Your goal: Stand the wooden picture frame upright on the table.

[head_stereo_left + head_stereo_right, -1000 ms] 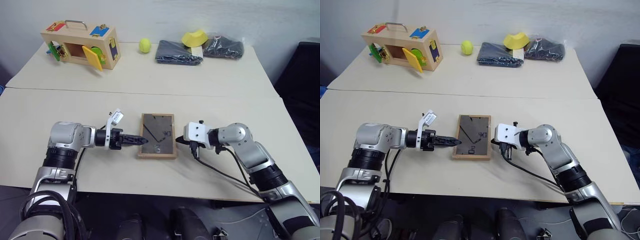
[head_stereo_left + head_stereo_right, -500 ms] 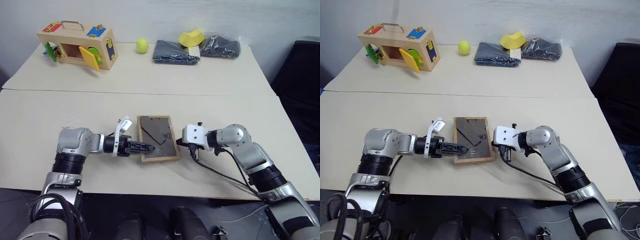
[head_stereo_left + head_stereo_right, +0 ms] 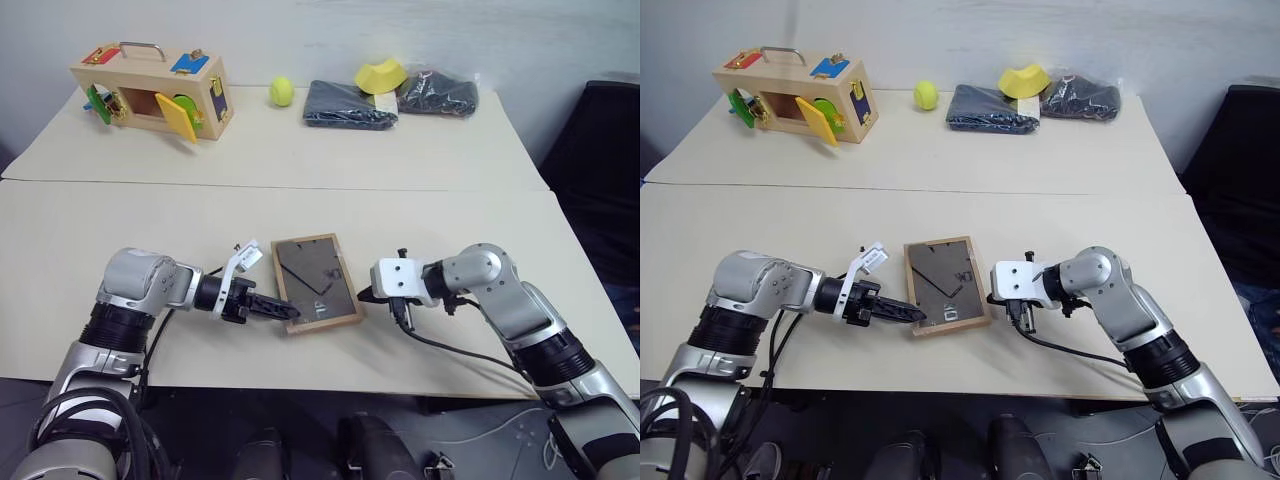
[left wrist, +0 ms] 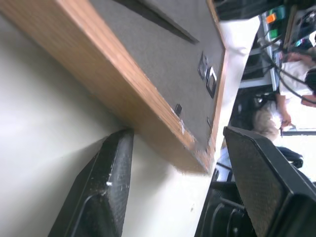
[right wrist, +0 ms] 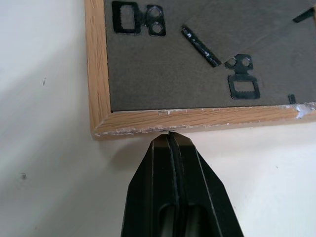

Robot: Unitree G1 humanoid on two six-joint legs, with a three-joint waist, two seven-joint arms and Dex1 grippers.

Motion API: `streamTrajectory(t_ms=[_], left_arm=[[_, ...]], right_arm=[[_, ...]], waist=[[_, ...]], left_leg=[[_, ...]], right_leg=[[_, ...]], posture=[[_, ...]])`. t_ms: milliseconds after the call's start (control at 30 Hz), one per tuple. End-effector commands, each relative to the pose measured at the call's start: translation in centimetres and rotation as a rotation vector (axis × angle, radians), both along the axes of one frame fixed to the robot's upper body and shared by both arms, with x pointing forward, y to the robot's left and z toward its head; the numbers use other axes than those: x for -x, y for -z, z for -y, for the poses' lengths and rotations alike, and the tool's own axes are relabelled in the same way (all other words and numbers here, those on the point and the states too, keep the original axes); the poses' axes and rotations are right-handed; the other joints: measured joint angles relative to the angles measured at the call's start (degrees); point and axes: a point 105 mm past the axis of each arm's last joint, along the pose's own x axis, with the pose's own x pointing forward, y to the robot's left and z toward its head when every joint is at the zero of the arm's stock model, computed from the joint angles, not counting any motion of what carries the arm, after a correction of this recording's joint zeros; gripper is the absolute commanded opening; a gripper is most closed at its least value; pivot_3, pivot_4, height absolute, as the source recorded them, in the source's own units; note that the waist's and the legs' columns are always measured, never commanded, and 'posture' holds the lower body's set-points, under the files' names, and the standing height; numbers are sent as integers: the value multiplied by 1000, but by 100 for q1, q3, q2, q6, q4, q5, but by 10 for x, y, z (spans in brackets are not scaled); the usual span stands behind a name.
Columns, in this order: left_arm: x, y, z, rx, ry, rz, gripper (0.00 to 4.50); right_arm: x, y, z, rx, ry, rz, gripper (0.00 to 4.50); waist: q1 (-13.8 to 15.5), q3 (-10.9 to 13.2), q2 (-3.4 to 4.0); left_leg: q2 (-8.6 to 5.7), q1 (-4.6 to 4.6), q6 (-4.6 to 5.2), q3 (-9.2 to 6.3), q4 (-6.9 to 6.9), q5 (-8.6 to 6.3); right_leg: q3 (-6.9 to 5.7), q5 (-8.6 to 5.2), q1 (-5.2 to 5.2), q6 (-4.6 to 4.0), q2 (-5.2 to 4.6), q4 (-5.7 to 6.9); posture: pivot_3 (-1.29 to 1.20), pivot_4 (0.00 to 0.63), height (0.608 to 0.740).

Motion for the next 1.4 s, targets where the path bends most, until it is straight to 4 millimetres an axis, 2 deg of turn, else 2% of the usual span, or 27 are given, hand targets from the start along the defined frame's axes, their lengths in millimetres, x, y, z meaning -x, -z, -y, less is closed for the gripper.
streamTrajectory(t_ms=[33,233,333,500,600,700,733,767,900,1000,1100,1267,1400], left_arm=[[-2,12,10,24,-23,-29,3017],[-15,4,14,90,-100,-24,3017],[-15,-1,8,104,-106,-13,2425],[-16,-15,-4,141,-108,28,1014],[-17,-26,-8,161,-104,62,849],[-17,-38,-12,187,-96,117,849],[-17,-41,-12,189,-91,135,849],[-15,-44,-12,192,-80,154,849],[-7,-56,-6,197,-20,222,849],[-3,-63,0,202,27,267,849],[-1,-67,4,210,55,293,849],[7,-79,14,226,128,344,849],[3,-75,14,202,119,346,849]], right_arm=[[9,-5,-13,-28,-45,20,0],[14,-2,-13,-26,-46,8,0],[13,-1,-9,-24,-30,8,0],[9,-5,-1,-45,8,13,0],[5,-16,6,-98,65,-6,0],[8,-40,15,-217,117,-97,565],[11,-50,15,-262,122,-133,1020],[14,-61,14,-314,121,-167,1217],[19,-105,-4,-507,113,-264,2486],[14,-119,-22,-590,122,-305,3493],[8,-126,-33,-639,138,-329,4494],[-4,-126,-56,-660,139,-321,4500],[13,-128,-69,-647,21,-331,4500]], waist=[[47,0,0],[79,0,0],[64,0,-1],[12,1,-2],[-21,1,-2],[-2,5,-5],[-2,5,-5],[-2,5,-5],[-17,11,-4],[-20,11,-4],[-16,11,-4],[-27,11,-4],[-53,11,-4]], left_leg=[[0,0,0,0,0,0],[-5,-6,12,-3,21,-7],[-4,-5,9,-3,23,-5],[1,-3,3,-3,21,-3],[1,-3,0,-3,20,-1],[1,-4,0,-3,20,-1],[2,-8,0,-5,19,-1],[2,-8,0,-5,19,-1],[3,-10,0,-5,17,-2],[3,-8,-1,-7,13,-2],[1,-12,-1,-7,11,-2],[0,-20,1,-7,11,-2],[0,-20,0,-7,2,-2]], right_leg=[[0,0,0,0,0,-1],[-4,2,5,3,-8,-2],[-4,1,3,3,-6,1],[-4,1,1,3,-1,2],[-2,1,0,3,1,5],[-3,1,0,3,0,3],[-3,1,-3,3,1,3],[-3,1,-3,3,1,3],[-3,1,-6,3,0,4],[-4,1,-6,2,0,3],[-4,1,-7,2,-1,0],[-4,1,-13,2,-2,-1],[-4,1,-15,2,0,1]], posture=[[0,150,740],[0,150,740],[0,150,740],[0,150,740],[0,150,740],[0,150,740],[0,150,740],[0,150,740],[0,150,740],[0,150,740],[0,150,740],[0,150,740],[0,150,740]])
